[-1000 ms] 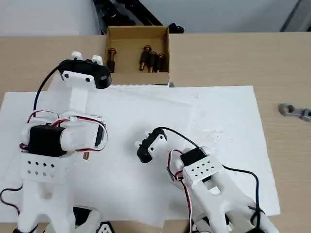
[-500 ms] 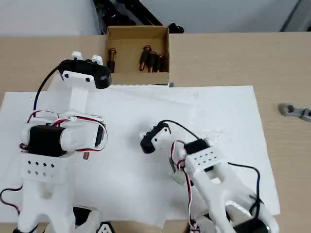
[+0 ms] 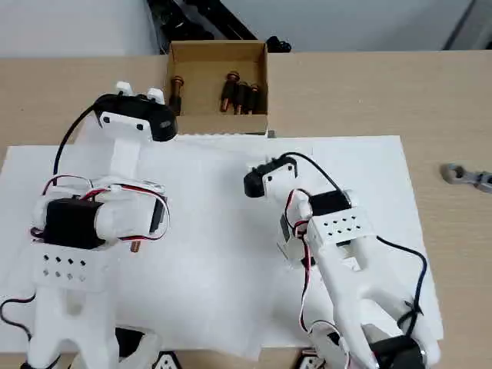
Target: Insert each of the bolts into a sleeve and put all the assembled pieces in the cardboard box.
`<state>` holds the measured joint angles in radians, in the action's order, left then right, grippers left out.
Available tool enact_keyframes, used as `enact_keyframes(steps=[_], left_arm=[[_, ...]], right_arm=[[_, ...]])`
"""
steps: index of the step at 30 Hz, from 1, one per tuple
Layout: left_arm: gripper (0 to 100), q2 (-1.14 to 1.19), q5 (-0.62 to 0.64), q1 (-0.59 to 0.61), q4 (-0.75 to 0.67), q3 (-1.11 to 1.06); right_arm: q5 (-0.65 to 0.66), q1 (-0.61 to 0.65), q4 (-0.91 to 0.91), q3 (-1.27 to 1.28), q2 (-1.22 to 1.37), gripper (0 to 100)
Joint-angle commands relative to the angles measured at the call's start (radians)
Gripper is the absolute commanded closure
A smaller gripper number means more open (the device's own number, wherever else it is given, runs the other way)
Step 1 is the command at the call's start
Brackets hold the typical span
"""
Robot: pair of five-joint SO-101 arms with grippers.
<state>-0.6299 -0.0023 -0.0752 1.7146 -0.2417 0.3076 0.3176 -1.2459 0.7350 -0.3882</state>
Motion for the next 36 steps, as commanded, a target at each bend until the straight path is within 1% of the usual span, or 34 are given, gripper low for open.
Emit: enact_keyframes(steps=[1, 3, 5, 8, 10, 12, 18, 21, 26, 31, 33, 36], left_arm=[[100, 0.002, -0.006, 0.009, -0.028, 0.007], [100, 0.000, -0.002, 0.009, -0.032, 0.008], [100, -0.006, 0.005, 0.009, -0.068, 0.008], [100, -0.008, 0.066, 0.009, -0.141, 0.010], [100, -0.008, 0.107, 0.009, -0.190, 0.010], [100, -0.008, 0.127, 0.009, -0.236, 0.010], [100, -0.008, 0.140, 0.002, -0.419, 0.030], [100, -0.008, 0.203, 0.002, -0.466, 0.111], [100, -0.008, 0.261, 0.002, -0.554, 0.214], [100, -0.008, 0.278, -0.008, -0.559, 0.297], [100, -0.008, 0.288, -0.046, -0.559, 0.315], [100, -0.008, 0.290, -0.135, -0.557, 0.320]], right_arm=[[-0.014, -0.016, -0.005, -0.098, -0.050, 98.7], [-0.017, -0.015, 0.002, -0.146, -0.116, 98.7], [-0.018, -0.008, 0.028, -0.183, -0.203, 98.7], [-0.018, -0.001, 0.107, -0.190, -0.338, 99.3], [-0.023, 0.007, 0.127, -0.189, -0.412, 99.5], [-0.071, 0.030, 0.131, -0.189, -0.466, 99.5], [-0.293, 0.127, 0.131, -0.189, -0.521, 99.5], [-0.361, 0.148, 0.179, -0.175, -0.527, 99.5], [-0.362, 0.153, 0.375, -0.060, -0.530, 99.5], [-0.365, 0.154, 0.512, 0.032, -0.530, 99.5], [-0.365, 0.154, 0.550, 0.051, -0.532, 99.5], [-0.367, 0.154, 0.633, 0.081, -0.555, 99.5]])
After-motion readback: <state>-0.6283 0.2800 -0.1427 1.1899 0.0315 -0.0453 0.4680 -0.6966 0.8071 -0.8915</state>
